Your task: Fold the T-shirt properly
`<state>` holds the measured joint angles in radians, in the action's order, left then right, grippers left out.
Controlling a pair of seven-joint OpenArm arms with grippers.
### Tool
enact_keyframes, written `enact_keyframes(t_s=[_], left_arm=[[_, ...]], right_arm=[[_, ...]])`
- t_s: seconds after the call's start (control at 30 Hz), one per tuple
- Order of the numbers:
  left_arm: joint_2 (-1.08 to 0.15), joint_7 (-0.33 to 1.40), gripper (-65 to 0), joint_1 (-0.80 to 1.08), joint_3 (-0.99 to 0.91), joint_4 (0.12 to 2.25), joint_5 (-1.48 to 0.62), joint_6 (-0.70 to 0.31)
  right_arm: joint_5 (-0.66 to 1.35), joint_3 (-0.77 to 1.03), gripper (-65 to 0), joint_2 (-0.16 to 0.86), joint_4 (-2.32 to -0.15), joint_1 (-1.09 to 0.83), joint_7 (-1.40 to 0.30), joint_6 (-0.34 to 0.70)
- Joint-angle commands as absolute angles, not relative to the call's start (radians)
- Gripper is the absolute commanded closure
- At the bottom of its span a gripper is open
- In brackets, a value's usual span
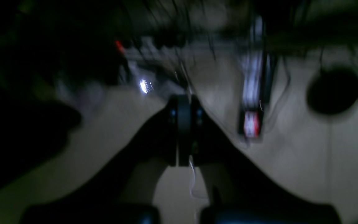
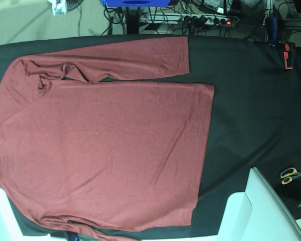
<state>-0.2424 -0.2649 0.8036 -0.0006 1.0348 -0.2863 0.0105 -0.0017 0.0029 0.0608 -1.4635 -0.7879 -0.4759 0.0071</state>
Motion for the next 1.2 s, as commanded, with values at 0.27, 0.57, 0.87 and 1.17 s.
enact_keyframes(t_s=[0.27,0.57,0.87,1.17], left_arm=[[-0.341,-0.289,0.0,0.998,-0.002,1.527,-0.406,0.007],[-0.335,-0.278,0.0,0.978,-0.004,1.768,-0.414,0.007],[-0.335,-0.197,-23.5,0.871,0.010,1.765,-0.415,0.005],[-0.246,0.016,-24.5,0.720,0.010,1.659,-0.415,0.005]], right_arm=[[0.001,0.171,-0.2,0.053,-1.712,-0.889,-0.479,0.007],[0.108,0.265,-1.8,0.021,-1.962,-0.849,-0.401,0.151],[0.447,0.463,-52.5,0.021,-1.968,-0.670,-0.630,0.576],[0.458,0.677,-52.7,0.019,-1.871,-0.470,-0.762,0.670]])
